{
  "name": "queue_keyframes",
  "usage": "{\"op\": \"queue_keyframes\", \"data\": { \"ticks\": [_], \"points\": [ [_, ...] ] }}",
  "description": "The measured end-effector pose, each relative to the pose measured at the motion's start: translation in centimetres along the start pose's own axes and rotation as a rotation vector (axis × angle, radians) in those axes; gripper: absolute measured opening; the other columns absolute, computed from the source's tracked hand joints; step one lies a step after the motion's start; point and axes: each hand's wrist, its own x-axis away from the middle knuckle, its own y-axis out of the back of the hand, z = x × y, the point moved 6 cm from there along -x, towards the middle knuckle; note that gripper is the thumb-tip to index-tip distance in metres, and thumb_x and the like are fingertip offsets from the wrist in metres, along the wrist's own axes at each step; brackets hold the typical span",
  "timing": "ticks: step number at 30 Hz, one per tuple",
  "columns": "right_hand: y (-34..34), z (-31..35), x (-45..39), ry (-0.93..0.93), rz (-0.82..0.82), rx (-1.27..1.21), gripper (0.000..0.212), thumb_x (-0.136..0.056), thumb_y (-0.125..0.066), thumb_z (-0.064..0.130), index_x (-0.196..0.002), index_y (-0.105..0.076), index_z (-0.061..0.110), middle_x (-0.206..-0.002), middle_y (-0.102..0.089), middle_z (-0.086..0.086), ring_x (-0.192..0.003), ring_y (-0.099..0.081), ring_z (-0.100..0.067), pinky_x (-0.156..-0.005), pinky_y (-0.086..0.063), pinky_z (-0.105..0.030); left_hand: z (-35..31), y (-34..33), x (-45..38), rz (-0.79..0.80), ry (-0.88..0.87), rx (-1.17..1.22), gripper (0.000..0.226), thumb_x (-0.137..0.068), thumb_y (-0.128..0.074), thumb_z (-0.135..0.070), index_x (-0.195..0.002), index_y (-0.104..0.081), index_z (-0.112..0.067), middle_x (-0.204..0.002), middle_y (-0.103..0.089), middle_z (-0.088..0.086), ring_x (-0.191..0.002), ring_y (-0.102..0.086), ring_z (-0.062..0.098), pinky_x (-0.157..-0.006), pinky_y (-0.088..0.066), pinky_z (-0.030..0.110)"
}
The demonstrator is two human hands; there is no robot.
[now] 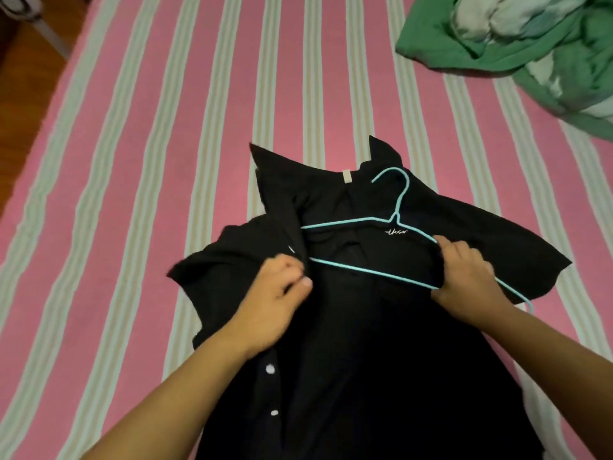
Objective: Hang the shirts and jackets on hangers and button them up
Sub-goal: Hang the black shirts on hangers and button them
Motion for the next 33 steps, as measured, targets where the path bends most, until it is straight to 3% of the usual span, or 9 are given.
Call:
{"op": "queue_keyframes", "data": {
  "ticks": [3,5,9,11,14,22,25,29,33],
  "points": [
    [0.1,2.1,-1.4,0.092,0.044,0.015,0.1,-0.074,-0.08,0.028,-0.156,-0.023,0.02,-0.136,-0.043,-0.007,-0.122,-0.044,-0.031,-0.102,-0.038,-0.048,-0.1,-4.0,2.5,0.66,0.115,-0.12,0.037,-0.09,-0.048,-0.067,-0.082,-0.058,-0.032,-0.102,-0.061,-0.016,-0.099,-0.057,0.007,-0.1,-0.046,0.036],
    [0.0,3.1,-2.4,0.1,0.065,0.015,0.1,-0.074,-0.081,0.029,-0.156,-0.024,0.019,-0.136,-0.042,-0.007,-0.123,-0.044,-0.031,-0.103,-0.039,-0.047,1.9,-3.9,3.2,0.798,0.323,-0.086,0.048,-0.089,-0.049,-0.073,-0.084,-0.065,-0.029,-0.087,-0.063,-0.015,-0.085,-0.061,0.003,-0.092,-0.052,0.037],
    [-0.6,4.1,-4.1,0.111,0.089,-0.007,0.1,-0.073,-0.083,0.031,-0.154,-0.026,0.019,-0.135,-0.043,-0.006,-0.123,-0.045,-0.031,-0.104,-0.039,-0.047,8.7,4.5,0.7,-0.063,0.486,-0.496,0.037,-0.094,-0.063,-0.045,-0.121,-0.061,-0.021,-0.127,-0.058,0.01,-0.12,-0.052,0.031,-0.098,-0.043,0.043],
    [-1.2,4.6,-4.5,0.121,0.085,-0.014,0.1,-0.072,-0.084,0.029,-0.153,-0.027,0.019,-0.135,-0.043,-0.006,-0.124,-0.044,-0.031,-0.104,-0.038,-0.048,12.6,6.3,1.7,-0.033,0.7,-0.589,0.054,-0.095,-0.063,-0.049,-0.138,-0.051,-0.02,-0.144,-0.043,0.018,-0.132,-0.04,0.041,-0.106,-0.038,0.05],
    [-1.8,5.6,-4.8,0.125,0.092,-0.02,0.101,-0.072,-0.086,0.029,-0.153,-0.026,0.019,-0.138,-0.041,-0.007,-0.127,-0.044,-0.031,-0.106,-0.038,-0.048,15.8,7.3,2.4,0.179,0.713,-0.61,0.029,-0.102,-0.054,-0.04,-0.105,-0.064,-0.013,-0.113,-0.063,0.017,-0.107,-0.059,0.039,-0.089,-0.05,0.046],
    [-1.6,11.9,-8.5,0.208,0.015,-0.061,0.104,-0.071,-0.087,0.03,-0.155,-0.026,0.015,-0.138,-0.04,-0.013,-0.126,-0.042,-0.036,-0.108,-0.039,-0.05,17.4,24.0,-3.9,-0.077,0.821,-1.02,0.039,-0.098,-0.054,-0.044,-0.114,-0.057,-0.008,-0.122,-0.055,0.022,-0.116,-0.05,0.044,-0.092,-0.044,0.05],
    [-3.0,14.6,-9.7,0.232,0.033,-0.023,0.107,-0.069,-0.087,0.035,-0.154,-0.025,0.016,-0.137,-0.04,-0.012,-0.123,-0.042,-0.035,-0.106,-0.04,-0.049,17.3,18.1,-9.8,0.08,0.783,-0.615,0.056,-0.099,-0.045,-0.057,-0.103,-0.063,-0.004,-0.11,-0.065,0.014,-0.098,-0.059,0.036,-0.085,-0.047,0.041],
    [-4.2,15.5,-10.1,0.24,0.028,0.038,0.108,-0.07,-0.086,0.044,-0.155,-0.024,0.021,-0.137,-0.036,-0.008,-0.122,-0.04,-0.03,-0.106,-0.041,-0.045,16.1,9.6,-12.3,-0.091,0.905,0.099,0.042,-0.095,-0.063,-0.047,-0.114,-0.065,-0.01,-0.107,-0.07,0.007,-0.097,-0.068,0.03,-0.091,-0.056,0.041],
    [-4.1,14.9,-10.4,0.204,0.053,0.062,0.111,-0.071,-0.085,0.048,-0.157,-0.02,0.023,-0.136,-0.034,-0.008,-0.122,-0.039,-0.029,-0.105,-0.041,-0.044,9.2,6.2,-14.4,-0.209,0.44,0.251,0.032,-0.097,-0.063,-0.023,-0.128,-0.067,-0.018,-0.12,-0.072,0.0,-0.113,-0.066,0.018,-0.105,-0.049,0.035]
  ]
}}
